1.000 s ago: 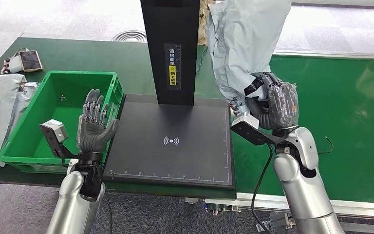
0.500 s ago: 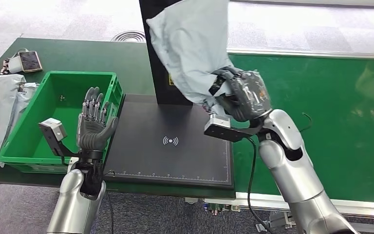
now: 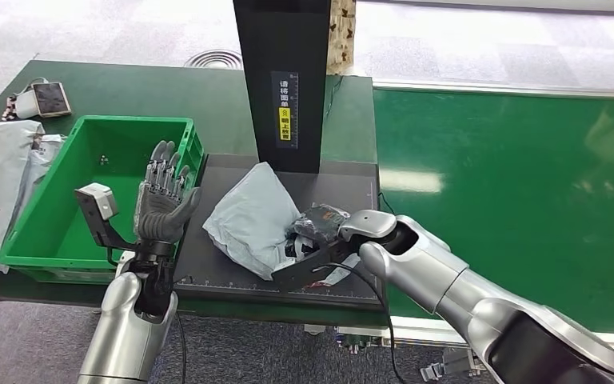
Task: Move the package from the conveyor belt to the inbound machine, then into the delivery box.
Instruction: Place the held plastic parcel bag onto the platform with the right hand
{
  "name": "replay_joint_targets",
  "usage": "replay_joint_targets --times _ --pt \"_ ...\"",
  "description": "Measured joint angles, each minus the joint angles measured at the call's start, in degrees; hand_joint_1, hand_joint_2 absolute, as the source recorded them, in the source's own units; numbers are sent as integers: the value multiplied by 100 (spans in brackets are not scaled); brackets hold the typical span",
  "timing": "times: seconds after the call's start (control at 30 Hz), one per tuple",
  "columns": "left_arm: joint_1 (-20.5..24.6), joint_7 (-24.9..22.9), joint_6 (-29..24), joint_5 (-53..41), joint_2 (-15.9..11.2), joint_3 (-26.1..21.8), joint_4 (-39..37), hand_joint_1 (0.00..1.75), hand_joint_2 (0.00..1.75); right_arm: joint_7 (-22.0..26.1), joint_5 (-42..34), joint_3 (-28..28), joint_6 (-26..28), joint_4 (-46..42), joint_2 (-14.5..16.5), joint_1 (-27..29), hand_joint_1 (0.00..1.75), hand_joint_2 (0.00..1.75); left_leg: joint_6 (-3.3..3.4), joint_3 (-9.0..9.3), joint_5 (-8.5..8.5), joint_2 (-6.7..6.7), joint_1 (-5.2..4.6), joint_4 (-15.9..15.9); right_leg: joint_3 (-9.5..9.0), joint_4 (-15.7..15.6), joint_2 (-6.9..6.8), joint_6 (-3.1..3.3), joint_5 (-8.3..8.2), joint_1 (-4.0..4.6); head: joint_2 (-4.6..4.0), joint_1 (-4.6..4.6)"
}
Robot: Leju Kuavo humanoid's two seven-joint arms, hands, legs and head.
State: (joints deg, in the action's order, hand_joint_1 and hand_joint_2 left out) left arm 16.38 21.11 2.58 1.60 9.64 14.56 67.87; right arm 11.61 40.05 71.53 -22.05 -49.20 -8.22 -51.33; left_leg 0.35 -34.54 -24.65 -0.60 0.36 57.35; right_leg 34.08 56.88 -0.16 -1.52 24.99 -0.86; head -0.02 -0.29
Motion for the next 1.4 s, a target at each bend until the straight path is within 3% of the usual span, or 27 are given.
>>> replay_joint_targets --times 0.43,0.7,0.83,0.93,1.03,1.1,1.4 --pt "0 -4 -4 -3 6 32 0 0 175 -20 -30 393 20 241 -46 -227 175 175 0 26 1 1 0 1 -24 -1 0 -3 -5 2 0 -1" --pt "1 -37 -32 -3 6 56 0 0 175 -301 -190 534 -151 194 -177 -316 175 175 0 32 2 1 0 1 -32 -2 0 -4 -5 1 0 0" --pt "-5 -67 -86 -5 6 64 1 0 175 -444 -224 647 -127 179 -218 -360 0 0 0 39 1 1 0 1 -39 -2 0 -4 -5 1 0 -1" --pt "-50 13 -128 -55 2 76 27 0 175 -167 -445 557 572 137 -215 -267 0 0 0 43 1 -1 3 1 -49 -1 -2 -4 -5 5 0 3" --pt "-104 165 -142 -95 -30 94 66 0 175 304 -821 -4 2442 53 -179 52 0 0 -1 32 2 2 3 1 -33 2 1 -1 -8 4 0 13" --pt "-98 234 -139 -70 -52 110 61 0 175 443 -933 -351 3211 -1 -147 189 0 0 -1 28 2 5 3 2 -26 3 3 1 -9 6 0 12" --pt "-23 344 -129 4 -119 178 -1 0 175 747 -1173 -1276 3329 -109 -85 715 0 0 -2 11 1 9 4 1 -9 4 7 2 -7 7 0 13"
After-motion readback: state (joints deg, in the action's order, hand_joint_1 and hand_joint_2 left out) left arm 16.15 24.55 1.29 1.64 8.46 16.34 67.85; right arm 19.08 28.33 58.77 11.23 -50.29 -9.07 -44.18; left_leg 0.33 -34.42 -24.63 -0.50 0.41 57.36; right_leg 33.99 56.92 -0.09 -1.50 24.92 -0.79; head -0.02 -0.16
